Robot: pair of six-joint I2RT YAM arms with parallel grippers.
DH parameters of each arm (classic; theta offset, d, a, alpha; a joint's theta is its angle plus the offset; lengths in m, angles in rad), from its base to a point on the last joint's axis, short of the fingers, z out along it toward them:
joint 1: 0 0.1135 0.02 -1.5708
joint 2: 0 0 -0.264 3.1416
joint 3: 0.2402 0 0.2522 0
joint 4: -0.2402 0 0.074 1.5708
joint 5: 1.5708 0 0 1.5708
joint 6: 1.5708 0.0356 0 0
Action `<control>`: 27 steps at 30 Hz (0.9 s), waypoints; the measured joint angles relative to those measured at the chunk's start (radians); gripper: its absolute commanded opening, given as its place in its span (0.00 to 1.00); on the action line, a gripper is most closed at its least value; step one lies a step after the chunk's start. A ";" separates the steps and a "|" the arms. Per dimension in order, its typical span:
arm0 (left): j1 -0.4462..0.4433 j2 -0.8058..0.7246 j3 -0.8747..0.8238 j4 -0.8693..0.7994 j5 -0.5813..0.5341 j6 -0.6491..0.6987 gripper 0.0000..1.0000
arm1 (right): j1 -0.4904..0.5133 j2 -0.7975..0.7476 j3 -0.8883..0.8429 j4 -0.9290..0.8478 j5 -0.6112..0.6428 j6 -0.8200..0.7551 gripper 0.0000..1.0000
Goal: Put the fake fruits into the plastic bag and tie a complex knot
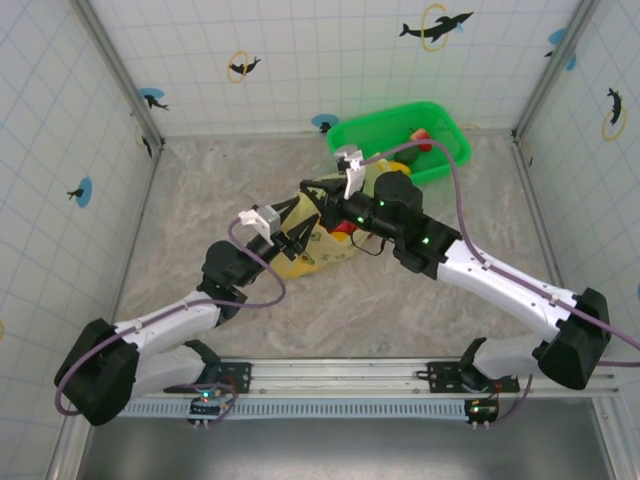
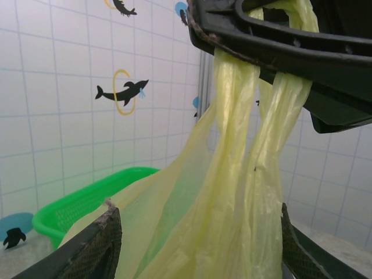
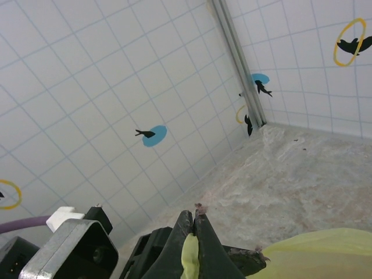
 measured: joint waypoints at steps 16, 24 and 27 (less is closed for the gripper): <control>-0.008 0.109 0.035 0.084 0.027 0.065 0.00 | -0.006 0.000 -0.014 0.075 0.040 0.068 0.18; 0.058 0.028 0.037 -0.043 0.161 0.076 0.00 | -0.029 -0.022 -0.014 0.048 0.060 -0.029 0.42; 0.114 0.006 0.066 -0.137 0.258 0.076 0.00 | -0.063 -0.051 -0.013 0.008 0.060 -0.076 0.42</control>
